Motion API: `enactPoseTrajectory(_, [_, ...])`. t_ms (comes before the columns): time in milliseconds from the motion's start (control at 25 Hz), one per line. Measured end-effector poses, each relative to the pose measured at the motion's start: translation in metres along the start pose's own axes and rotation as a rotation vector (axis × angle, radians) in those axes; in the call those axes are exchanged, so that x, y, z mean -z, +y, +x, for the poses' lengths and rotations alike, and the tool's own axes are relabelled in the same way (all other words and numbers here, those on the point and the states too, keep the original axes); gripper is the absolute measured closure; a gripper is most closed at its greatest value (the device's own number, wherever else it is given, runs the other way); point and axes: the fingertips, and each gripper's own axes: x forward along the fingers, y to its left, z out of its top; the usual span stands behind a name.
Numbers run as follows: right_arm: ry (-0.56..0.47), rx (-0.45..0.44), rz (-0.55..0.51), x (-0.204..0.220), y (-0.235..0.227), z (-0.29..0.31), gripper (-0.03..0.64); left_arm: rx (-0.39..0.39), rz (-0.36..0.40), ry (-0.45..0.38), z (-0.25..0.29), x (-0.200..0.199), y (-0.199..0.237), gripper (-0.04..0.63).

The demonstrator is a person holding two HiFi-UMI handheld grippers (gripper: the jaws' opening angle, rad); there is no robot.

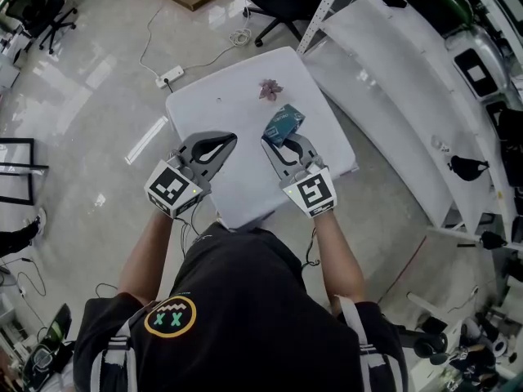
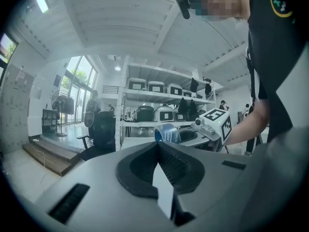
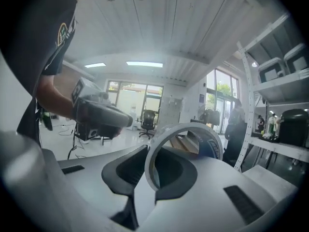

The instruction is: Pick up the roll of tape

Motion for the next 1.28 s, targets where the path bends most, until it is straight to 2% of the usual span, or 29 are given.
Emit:
enactPoseTrajectory(240, [-0.087,0.019,-0.116,-0.037,0.008,-0.024,0.548,0.006,0.007,-0.006,0.003,-0.002,-0.003,0.580])
enactPoseTrajectory(1280, [-0.164,0.074,-0.069,-0.050,0.005,-0.038,0.552,0.020,0.037,-0.023,0.008,-0.017,-0.014,0.580])
